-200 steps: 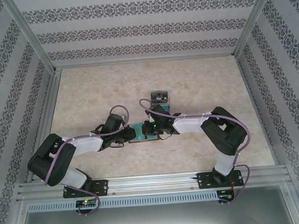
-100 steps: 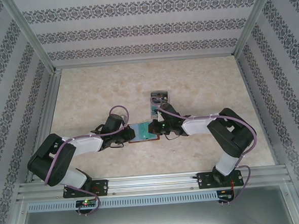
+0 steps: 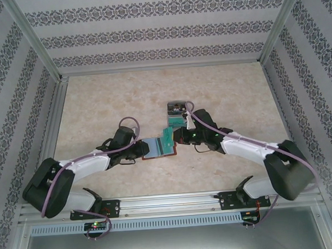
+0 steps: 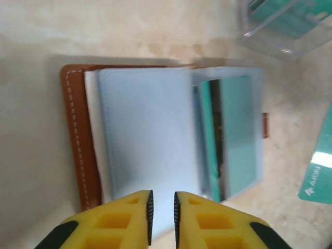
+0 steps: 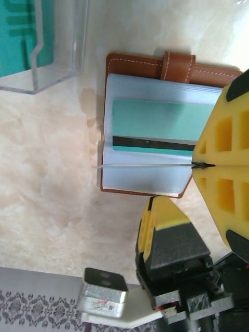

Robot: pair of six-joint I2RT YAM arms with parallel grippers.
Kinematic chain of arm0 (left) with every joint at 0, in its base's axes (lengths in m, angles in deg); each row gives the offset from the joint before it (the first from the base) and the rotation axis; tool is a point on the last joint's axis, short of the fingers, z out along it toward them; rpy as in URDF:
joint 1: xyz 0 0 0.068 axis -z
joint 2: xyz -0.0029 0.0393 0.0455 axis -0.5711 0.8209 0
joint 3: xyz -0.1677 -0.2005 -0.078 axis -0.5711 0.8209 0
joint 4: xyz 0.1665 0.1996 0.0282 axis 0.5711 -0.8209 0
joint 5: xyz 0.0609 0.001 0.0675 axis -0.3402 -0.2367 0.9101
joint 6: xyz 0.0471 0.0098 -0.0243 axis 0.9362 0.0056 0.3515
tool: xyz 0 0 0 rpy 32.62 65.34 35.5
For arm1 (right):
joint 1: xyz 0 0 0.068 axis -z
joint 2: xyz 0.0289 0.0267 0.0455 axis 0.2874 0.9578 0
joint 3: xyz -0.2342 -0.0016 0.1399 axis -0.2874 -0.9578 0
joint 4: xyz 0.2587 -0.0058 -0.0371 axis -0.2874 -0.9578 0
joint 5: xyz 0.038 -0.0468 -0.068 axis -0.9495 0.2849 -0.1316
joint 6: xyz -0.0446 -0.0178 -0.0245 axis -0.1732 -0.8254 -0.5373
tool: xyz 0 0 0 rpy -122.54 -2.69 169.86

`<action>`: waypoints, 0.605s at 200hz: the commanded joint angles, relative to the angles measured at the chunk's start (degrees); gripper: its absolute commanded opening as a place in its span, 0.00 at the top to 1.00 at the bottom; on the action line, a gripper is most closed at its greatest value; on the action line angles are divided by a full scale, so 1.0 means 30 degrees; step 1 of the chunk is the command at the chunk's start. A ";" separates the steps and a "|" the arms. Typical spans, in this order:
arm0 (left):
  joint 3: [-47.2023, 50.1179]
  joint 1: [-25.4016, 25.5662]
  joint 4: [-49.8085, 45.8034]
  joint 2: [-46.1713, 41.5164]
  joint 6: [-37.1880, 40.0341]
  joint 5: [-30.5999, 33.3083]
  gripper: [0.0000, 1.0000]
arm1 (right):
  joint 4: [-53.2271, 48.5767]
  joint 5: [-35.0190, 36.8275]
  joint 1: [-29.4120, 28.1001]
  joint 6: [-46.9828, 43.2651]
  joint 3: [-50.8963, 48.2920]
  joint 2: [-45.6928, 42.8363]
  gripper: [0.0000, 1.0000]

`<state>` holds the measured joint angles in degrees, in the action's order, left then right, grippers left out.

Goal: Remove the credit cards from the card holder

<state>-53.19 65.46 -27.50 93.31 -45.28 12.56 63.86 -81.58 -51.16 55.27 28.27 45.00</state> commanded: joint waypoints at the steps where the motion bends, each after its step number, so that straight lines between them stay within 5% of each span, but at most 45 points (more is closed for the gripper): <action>1: -0.0630 -0.0136 -0.1166 -0.1927 0.0554 -0.0319 0.71 | -0.3185 0.1514 -0.0055 -0.2629 0.1250 -0.1217 1.00; 39: -0.0885 -0.0161 -0.2757 -0.5484 0.1027 -0.0142 0.31 | -0.7606 0.7244 -0.1564 -0.8050 0.4453 -0.1774 1.00; 79: -0.0059 -0.0152 -0.3502 -0.8469 0.1252 0.0032 0.00 | -0.7711 1.0503 -0.2987 -1.6027 0.5630 -0.0977 1.00; 121: 0.0537 -0.0143 -0.4146 -1.0304 0.1503 0.0239 0.01 | -0.7941 1.3538 -0.3463 -2.3389 0.6458 0.0823 1.00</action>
<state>-52.91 65.46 -36.65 64.59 -42.51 12.58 42.53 -49.96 -61.23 2.49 44.73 44.32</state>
